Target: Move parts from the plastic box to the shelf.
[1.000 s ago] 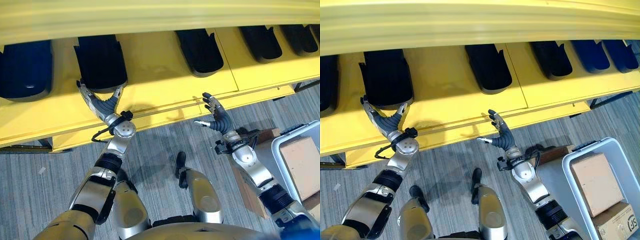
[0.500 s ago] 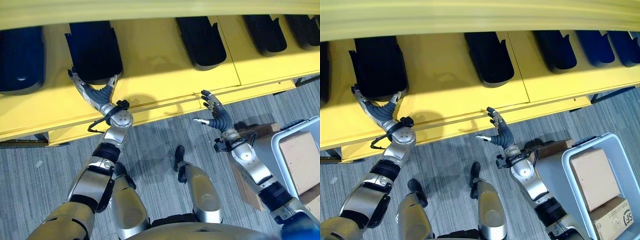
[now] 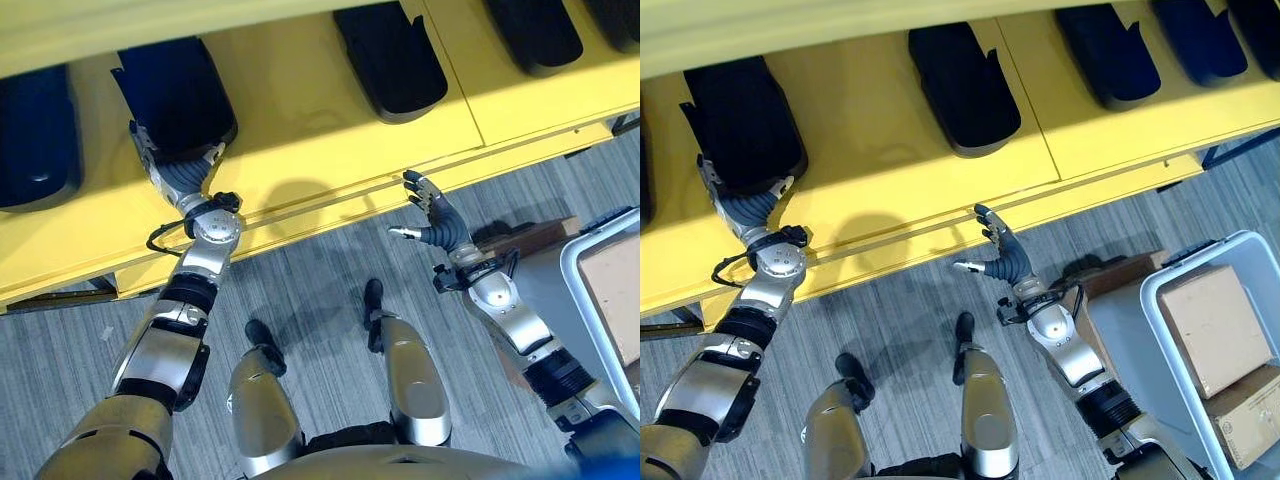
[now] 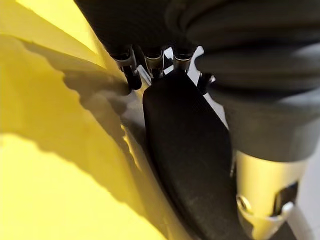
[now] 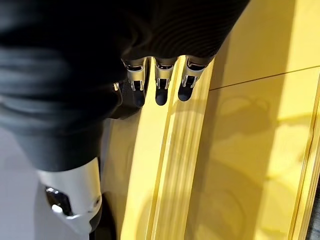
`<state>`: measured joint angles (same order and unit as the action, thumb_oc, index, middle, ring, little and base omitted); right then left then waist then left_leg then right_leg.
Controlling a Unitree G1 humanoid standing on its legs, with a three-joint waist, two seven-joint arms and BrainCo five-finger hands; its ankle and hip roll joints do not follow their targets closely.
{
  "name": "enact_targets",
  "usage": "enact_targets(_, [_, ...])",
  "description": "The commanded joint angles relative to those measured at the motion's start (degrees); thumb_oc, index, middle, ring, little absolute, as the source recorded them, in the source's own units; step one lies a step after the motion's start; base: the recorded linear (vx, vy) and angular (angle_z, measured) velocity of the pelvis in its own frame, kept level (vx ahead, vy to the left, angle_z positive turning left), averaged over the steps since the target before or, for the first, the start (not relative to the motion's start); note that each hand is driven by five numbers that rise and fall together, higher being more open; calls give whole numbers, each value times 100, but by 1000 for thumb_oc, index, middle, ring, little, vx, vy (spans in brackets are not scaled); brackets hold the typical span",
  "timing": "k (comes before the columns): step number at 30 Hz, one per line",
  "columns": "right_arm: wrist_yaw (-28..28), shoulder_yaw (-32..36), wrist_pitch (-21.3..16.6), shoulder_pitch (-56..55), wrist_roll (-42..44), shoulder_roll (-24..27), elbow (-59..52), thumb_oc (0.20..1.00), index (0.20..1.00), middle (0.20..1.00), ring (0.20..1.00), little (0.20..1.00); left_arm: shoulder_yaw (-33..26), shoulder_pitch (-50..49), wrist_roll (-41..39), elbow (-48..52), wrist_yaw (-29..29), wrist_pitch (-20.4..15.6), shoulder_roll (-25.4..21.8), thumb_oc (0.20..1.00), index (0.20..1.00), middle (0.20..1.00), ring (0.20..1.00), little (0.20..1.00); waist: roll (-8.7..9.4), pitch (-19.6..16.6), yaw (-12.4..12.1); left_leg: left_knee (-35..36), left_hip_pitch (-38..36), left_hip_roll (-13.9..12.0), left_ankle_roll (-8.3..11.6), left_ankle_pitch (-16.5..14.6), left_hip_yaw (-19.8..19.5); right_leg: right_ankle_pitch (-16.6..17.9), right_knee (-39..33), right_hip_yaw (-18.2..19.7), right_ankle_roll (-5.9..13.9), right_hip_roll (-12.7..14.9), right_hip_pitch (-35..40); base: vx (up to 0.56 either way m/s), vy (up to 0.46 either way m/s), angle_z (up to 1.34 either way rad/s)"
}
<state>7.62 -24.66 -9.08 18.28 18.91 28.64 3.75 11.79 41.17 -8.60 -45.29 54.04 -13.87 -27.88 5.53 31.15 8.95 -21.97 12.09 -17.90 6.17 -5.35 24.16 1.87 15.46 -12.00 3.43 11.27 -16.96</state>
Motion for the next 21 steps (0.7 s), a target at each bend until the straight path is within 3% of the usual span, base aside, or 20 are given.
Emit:
enact_targets(1, [-5, 281, -97, 3, 53, 251, -526, 1000, 1000, 1000, 1000, 1000, -79, 281, -143, -100, -59, -150, -220, 1000, 1000, 1000, 1000, 1000, -1, -276, 5, -493, 341, -35, -40, -4, 64, -566, 394, -282, 179, 250, 258, 3, 39, -1])
enact_targets(13, [-2, 231, 15, 282, 23, 350, -516, 1000, 1000, 1000, 1000, 1000, -34, 549, -297, -193, -258, -121, -430, 1000, 1000, 1000, 1000, 1000, -96, -231, 19, -453, 419, 58, -80, 8, 51, -605, 505, -213, 147, 296, 91, -3, 24, 1])
enact_targets(21, [-505, -100, -392, 1091, -233, 163, -819, 1000, 1000, 1000, 1000, 1000, 101, 691, -547, -174, -227, -126, -194, 1000, 1000, 1000, 1000, 1000, -99, -197, -169, -450, 536, 145, -102, 10, -77, -619, 548, -279, 129, 314, 26, -47, 6, 0])
